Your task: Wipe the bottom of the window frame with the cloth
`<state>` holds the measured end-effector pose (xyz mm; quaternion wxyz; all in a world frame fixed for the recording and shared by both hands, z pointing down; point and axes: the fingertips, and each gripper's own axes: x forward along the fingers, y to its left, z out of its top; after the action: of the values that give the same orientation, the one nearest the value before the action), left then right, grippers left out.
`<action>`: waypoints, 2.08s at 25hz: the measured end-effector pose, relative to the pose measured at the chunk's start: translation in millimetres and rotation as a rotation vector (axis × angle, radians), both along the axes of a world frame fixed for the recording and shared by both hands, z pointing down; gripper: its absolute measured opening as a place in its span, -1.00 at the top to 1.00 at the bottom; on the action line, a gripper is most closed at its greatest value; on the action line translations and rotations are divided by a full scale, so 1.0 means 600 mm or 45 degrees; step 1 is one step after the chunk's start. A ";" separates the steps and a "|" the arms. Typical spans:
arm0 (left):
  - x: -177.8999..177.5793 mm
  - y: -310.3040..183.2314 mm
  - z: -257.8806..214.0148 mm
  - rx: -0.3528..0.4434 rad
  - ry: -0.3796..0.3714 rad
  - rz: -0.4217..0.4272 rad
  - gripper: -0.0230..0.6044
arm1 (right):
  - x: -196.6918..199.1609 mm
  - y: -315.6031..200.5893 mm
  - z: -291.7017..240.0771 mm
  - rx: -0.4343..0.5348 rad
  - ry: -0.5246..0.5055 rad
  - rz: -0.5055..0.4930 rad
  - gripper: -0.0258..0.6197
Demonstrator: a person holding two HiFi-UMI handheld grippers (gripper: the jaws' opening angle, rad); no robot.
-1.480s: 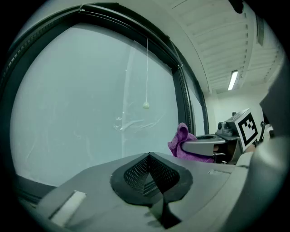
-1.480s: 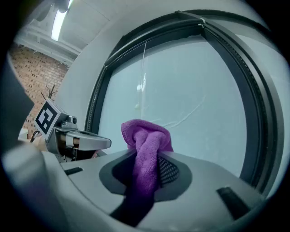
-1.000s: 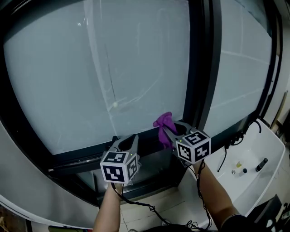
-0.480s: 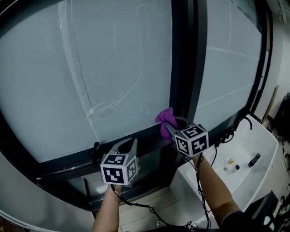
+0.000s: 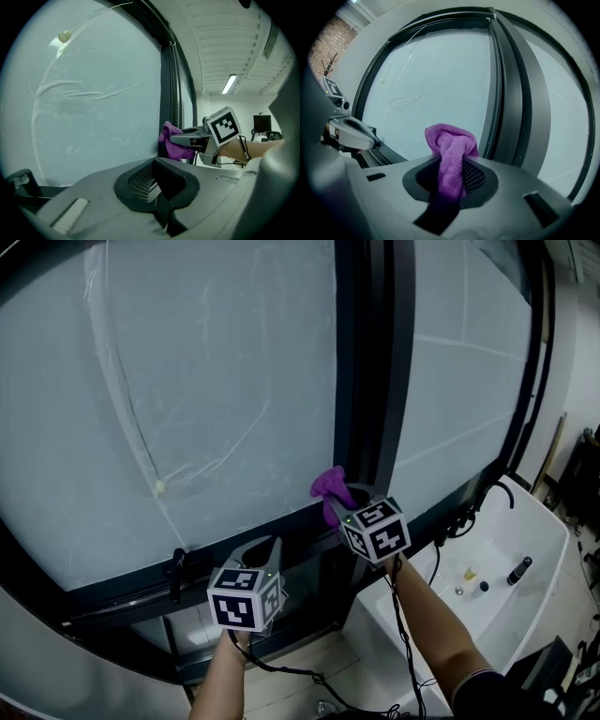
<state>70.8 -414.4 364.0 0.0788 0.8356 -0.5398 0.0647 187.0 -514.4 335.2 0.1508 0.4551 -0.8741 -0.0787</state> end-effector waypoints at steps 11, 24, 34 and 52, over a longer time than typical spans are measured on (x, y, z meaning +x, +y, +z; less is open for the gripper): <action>-0.002 -0.018 0.042 -0.067 -0.001 -0.011 0.92 | -0.017 -0.060 0.085 -0.101 0.139 0.056 0.63; -0.032 -0.014 0.056 -0.088 0.019 -0.040 0.92 | -0.025 -0.087 0.135 -0.221 0.292 0.246 0.63; -0.047 -0.012 0.056 -0.090 0.027 -0.037 0.92 | -0.018 -0.093 0.148 -0.323 0.251 0.282 0.63; -0.138 0.037 0.026 -0.103 -0.035 -0.220 0.92 | -0.117 -0.043 0.158 -0.352 0.251 0.123 0.63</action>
<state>-11.9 -392.3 379.7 0.1102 0.7811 -0.6078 0.0908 116.5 -540.3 430.0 0.3005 0.4616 -0.8346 0.0053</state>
